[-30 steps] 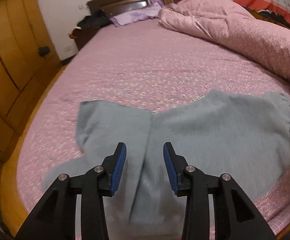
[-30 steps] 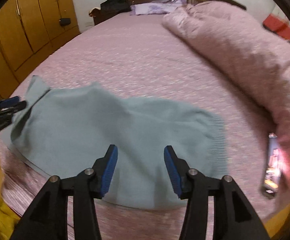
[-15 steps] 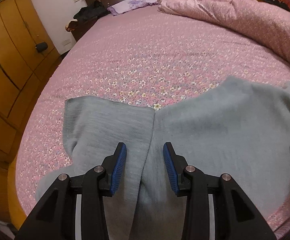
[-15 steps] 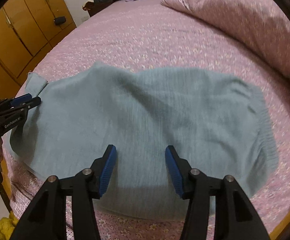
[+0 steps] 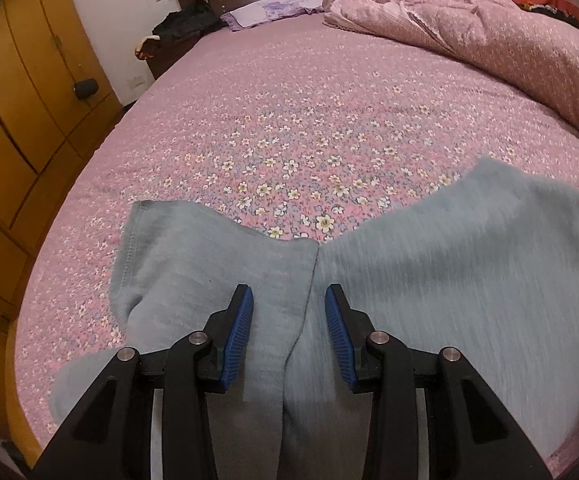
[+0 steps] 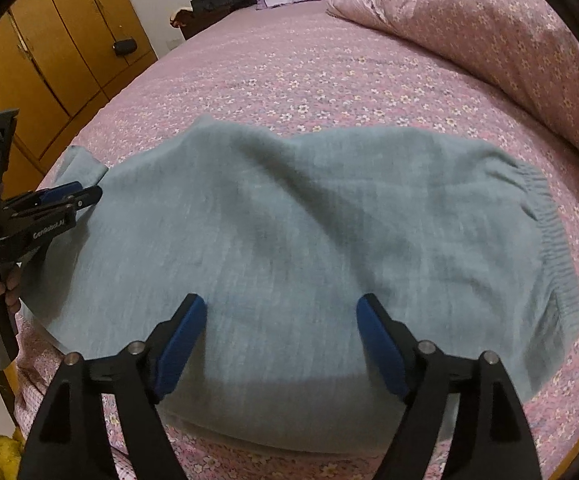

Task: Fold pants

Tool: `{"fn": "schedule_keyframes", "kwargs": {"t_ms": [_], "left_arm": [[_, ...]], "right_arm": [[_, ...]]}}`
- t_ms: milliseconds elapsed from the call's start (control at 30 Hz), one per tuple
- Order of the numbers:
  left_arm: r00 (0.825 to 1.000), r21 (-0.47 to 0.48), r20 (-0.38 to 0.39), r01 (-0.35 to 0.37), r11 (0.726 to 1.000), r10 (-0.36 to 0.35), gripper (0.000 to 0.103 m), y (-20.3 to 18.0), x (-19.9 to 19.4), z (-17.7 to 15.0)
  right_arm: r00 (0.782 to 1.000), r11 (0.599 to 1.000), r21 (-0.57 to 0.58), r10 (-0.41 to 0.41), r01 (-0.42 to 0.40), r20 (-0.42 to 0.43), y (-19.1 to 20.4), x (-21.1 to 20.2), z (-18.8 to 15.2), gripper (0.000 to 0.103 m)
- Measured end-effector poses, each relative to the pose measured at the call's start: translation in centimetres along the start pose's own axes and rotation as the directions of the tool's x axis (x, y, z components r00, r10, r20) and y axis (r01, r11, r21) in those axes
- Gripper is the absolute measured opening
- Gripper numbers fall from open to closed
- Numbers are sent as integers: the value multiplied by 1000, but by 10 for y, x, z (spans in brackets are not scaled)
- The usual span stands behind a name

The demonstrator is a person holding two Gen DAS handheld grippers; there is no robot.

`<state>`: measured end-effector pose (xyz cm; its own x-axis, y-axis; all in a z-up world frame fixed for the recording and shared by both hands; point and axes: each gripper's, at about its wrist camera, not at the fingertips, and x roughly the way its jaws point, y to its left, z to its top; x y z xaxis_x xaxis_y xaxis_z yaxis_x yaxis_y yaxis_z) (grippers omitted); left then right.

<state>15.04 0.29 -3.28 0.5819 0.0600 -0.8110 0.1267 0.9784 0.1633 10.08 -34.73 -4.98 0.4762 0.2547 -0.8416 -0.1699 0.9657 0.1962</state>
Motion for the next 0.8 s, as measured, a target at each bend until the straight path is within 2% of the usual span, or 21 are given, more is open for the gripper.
{"fn": "schedule_keyframes", "kwargs": {"t_ms": [100,167,267,467,600,800], "left_arm": [[1000,-20,8,27,999,-27,3,3,-3,1],[998,-55,28,55,997,-53,0,8,-9,1],[996,-88,69,67,994,-61,0,17,-22,0],[987,-196,159,55,979,-24,0,48,-66,-9],[979,-270,202,34,962,22,0,75,-96,-24],[966,-371,233,-17,929,110,0,114,-133,-54]], "right_arm": [[1000,1000,5,3,-3,8,0,1,0,85],[1000,1000,6,4,-4,13,0,1,-1,86],[1000,1000,5,4,-5,20,0,0,-2,86],[999,998,61,32,-33,13,-1,-8,-1,85],[997,992,99,75,-76,10,0,-16,-4,85],[995,992,85,94,-96,26,10,-25,-7,85]]}}
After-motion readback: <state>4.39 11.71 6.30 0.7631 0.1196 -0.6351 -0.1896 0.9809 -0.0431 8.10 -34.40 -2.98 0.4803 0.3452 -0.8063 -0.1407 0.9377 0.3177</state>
